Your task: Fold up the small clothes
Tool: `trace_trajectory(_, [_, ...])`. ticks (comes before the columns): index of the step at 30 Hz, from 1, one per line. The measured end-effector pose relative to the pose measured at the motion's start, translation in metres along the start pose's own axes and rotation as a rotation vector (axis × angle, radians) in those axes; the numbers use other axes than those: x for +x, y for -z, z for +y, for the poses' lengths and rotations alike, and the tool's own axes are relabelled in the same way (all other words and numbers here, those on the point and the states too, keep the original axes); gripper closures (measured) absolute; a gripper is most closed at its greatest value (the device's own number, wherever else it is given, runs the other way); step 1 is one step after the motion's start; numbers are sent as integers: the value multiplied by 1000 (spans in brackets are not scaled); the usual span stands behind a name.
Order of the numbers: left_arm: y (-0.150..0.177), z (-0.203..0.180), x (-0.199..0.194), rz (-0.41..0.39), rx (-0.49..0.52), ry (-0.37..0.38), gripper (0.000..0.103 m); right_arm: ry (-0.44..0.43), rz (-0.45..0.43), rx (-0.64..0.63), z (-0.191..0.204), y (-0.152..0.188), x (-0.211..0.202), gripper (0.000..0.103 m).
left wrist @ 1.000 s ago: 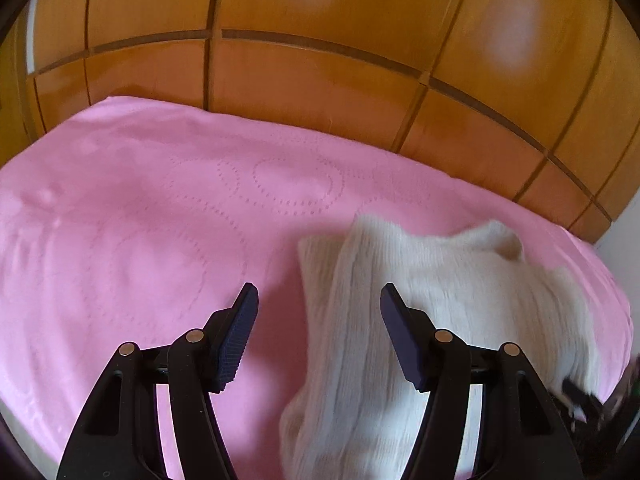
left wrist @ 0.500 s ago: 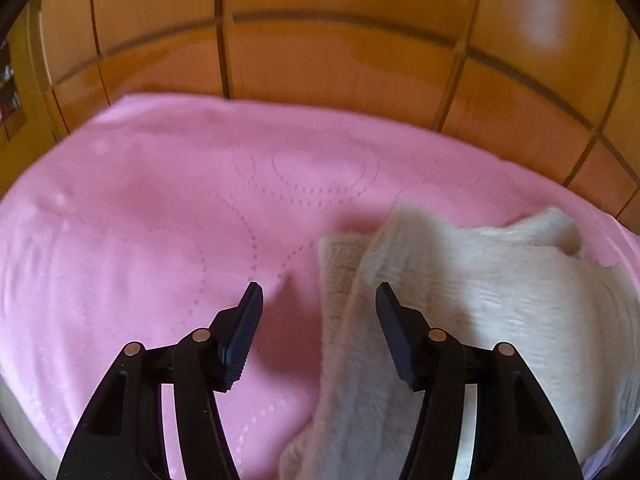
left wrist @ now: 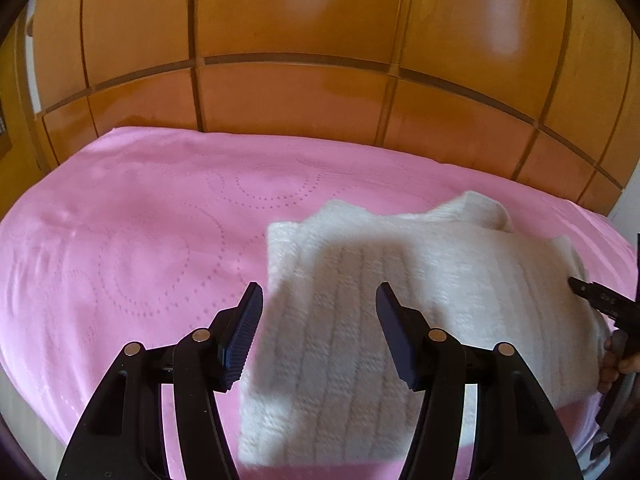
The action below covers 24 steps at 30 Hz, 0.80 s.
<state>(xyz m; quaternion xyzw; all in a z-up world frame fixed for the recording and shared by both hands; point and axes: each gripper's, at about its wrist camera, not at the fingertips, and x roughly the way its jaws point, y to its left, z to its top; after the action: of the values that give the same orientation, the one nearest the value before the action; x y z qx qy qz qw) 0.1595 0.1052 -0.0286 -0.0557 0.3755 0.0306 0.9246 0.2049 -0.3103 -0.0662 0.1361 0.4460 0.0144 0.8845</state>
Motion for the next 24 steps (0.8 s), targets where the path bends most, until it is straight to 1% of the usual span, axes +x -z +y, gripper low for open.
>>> trace_trajectory(2, [3,-2,-3,2,3,7,45,-13,0,10,-2,-1,-2,28])
trace_trajectory(5, [7,-6,-6,6,10,13,44,-22,-7,11,-2,-1,-9,25])
trace_trajectory(6, [9,-7,-7,8,12,17,40,-24,-13,10,-3,-1,-13,23])
trace_trajectory(7, [10,-7,-7,5,13,19,33,-25,-19,11,-3,1,-17,22])
trace_trajectory(10, [14,-12,-8,8,21,26,33,-31,-42,27,-6,3,-29,21])
trace_trajectory(14, [19,-14,-3,23,21,33,33,-25,-72,56,-18,6,-43,22])
trace_trajectory(15, [20,-15,-3,24,23,32,33,-17,-75,62,-22,7,-45,23])
trace_trajectory(17, [23,-17,-3,20,28,32,33,-1,-75,70,-25,5,-45,31])
trace_trajectory(18, [25,-19,-4,19,35,40,33,2,-72,78,-28,4,-44,38])
trace_trajectory(21, [28,-24,-3,24,59,54,33,-23,-59,110,-35,-3,-38,40])
trace_trajectory(23, [31,-28,-2,31,76,75,33,-40,-46,105,-35,-9,-34,48])
trace_trajectory(24, [31,-30,-2,32,82,81,33,-47,-35,96,-33,-11,-31,57])
